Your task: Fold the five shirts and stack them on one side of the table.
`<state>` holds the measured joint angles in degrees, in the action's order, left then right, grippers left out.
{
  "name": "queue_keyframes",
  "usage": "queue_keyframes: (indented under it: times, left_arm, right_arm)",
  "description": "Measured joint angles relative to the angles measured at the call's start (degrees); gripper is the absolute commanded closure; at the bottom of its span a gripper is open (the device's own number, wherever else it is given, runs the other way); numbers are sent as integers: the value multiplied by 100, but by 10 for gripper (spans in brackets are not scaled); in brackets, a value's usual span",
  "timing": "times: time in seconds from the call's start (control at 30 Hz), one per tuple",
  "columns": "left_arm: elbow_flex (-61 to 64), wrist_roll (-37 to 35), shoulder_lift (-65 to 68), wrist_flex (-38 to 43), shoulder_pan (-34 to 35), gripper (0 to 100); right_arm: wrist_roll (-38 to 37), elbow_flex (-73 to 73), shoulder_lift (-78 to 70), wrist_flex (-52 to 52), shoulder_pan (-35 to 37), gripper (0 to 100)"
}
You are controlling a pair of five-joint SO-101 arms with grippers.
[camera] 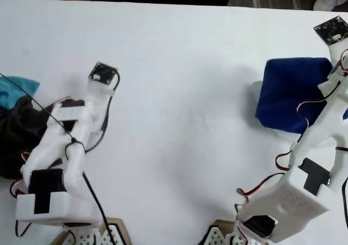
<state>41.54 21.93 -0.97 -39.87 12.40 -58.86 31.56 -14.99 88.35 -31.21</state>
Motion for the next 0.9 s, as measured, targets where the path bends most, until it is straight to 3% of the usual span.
queue_keyframes:
  times: [0.27,0.9]
  left_arm:
    - [0,0,0,0,0,974]
    - [0,0,0,0,0,974]
  right_arm:
    - [0,18,-826,-132,-35,978]
    - [0,18,-2022,-1916,-334,978]
